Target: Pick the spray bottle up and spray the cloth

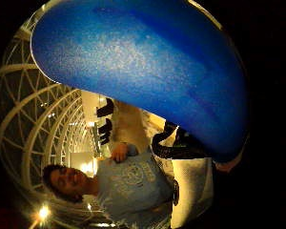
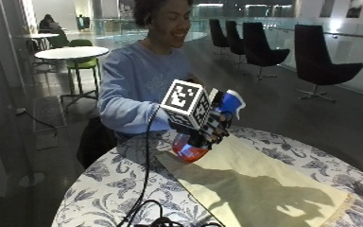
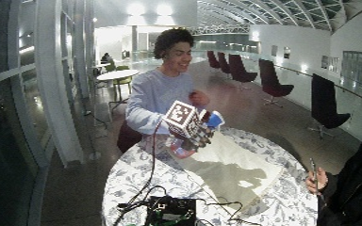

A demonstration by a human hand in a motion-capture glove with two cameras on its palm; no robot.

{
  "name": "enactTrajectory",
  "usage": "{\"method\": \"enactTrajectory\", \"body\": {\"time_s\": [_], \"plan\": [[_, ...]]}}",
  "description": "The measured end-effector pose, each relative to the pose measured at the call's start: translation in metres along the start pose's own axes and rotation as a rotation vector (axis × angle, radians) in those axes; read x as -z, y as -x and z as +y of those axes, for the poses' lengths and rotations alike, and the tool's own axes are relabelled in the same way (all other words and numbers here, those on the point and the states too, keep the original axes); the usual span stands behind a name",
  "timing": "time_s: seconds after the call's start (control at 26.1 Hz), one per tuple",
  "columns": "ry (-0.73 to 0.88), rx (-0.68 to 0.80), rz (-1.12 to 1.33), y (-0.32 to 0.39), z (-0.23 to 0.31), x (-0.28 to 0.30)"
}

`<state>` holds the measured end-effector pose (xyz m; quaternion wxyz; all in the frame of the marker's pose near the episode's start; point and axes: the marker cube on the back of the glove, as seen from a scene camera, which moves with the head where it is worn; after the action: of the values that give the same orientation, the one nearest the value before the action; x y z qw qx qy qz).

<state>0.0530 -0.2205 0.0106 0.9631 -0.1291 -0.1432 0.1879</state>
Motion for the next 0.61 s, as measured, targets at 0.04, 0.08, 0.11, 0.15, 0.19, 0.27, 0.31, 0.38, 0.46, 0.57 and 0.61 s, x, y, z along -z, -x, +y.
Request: {"method": "enactTrajectory", "body": {"time_s": [0.04,0.08,0.11,0.15,0.19,0.27,0.31,0.38,0.46,0.57,0.61], "plan": [[-0.018,0.024,-0.043,0.011,-0.004,-0.003],[-0.038,0.05,-0.094,0.023,-0.008,-0.007],[-0.057,0.077,-0.149,0.035,-0.013,-0.012],[-0.075,0.106,-0.204,0.047,-0.018,-0.018],[-0.092,0.138,-0.255,0.059,-0.024,-0.025],[-0.122,0.201,-0.336,0.079,-0.034,-0.04],[-0.136,0.23,-0.363,0.088,-0.039,-0.048],[-0.166,0.28,-0.401,0.104,-0.049,-0.064],[-0.201,0.327,-0.431,0.119,-0.059,-0.084],[-0.238,0.379,-0.471,0.137,-0.073,-0.119],[-0.241,0.388,-0.483,0.142,-0.077,-0.13]]}}
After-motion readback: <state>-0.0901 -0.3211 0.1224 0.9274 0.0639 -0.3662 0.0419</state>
